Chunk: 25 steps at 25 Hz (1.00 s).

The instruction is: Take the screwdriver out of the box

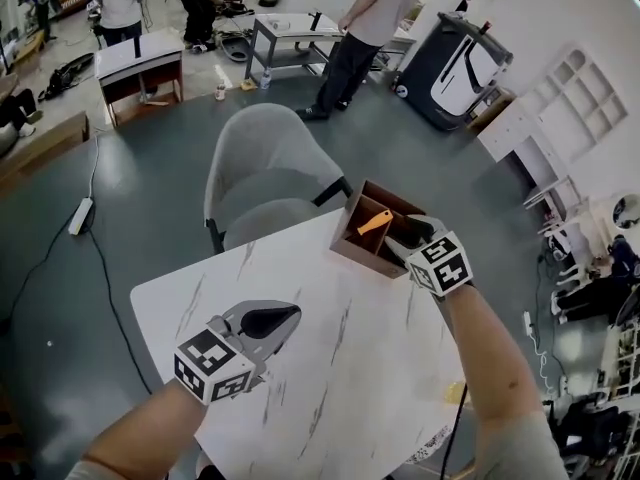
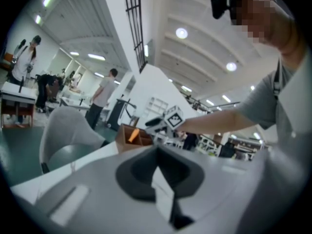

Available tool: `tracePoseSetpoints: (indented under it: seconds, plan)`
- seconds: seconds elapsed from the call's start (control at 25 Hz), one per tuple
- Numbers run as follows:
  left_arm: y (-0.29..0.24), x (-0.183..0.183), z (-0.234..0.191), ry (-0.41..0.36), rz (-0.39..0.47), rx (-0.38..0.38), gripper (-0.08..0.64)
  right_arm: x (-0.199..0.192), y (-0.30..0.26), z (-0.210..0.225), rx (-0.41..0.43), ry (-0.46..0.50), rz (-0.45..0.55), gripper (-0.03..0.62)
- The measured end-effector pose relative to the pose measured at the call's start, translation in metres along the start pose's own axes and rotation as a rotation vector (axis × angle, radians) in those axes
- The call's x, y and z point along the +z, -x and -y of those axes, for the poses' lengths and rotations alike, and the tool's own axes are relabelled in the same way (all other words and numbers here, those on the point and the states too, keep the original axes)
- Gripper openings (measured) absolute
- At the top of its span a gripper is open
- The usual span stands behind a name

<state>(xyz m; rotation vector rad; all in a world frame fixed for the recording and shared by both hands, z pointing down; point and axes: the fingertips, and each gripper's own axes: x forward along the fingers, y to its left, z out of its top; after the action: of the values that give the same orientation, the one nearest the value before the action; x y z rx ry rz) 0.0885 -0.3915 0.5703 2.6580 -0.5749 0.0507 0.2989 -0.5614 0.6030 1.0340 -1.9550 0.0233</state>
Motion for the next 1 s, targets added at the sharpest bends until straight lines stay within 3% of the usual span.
tracePoseSetpoints:
  seconds: [0.12, 0.24, 0.8, 1.0]
  plan:
    - [-0.003, -0.007, -0.003, -0.001, -0.008, -0.008, 0.002, 0.001, -0.018, 0.006, 0.021, 0.133, -0.061, 0.216]
    - [-0.004, -0.011, -0.008, 0.013, -0.006, -0.01, 0.002, -0.002, -0.034, 0.009, 0.044, 0.199, -0.112, 0.226]
    - [-0.01, -0.021, -0.02, 0.054, 0.009, -0.026, 0.002, -0.017, -0.074, 0.003, 0.023, 0.206, -0.18, 0.282]
    - [-0.013, -0.024, -0.018, 0.057, 0.006, -0.035, 0.002, -0.017, -0.074, 0.001, 0.007, 0.161, -0.19, 0.298]
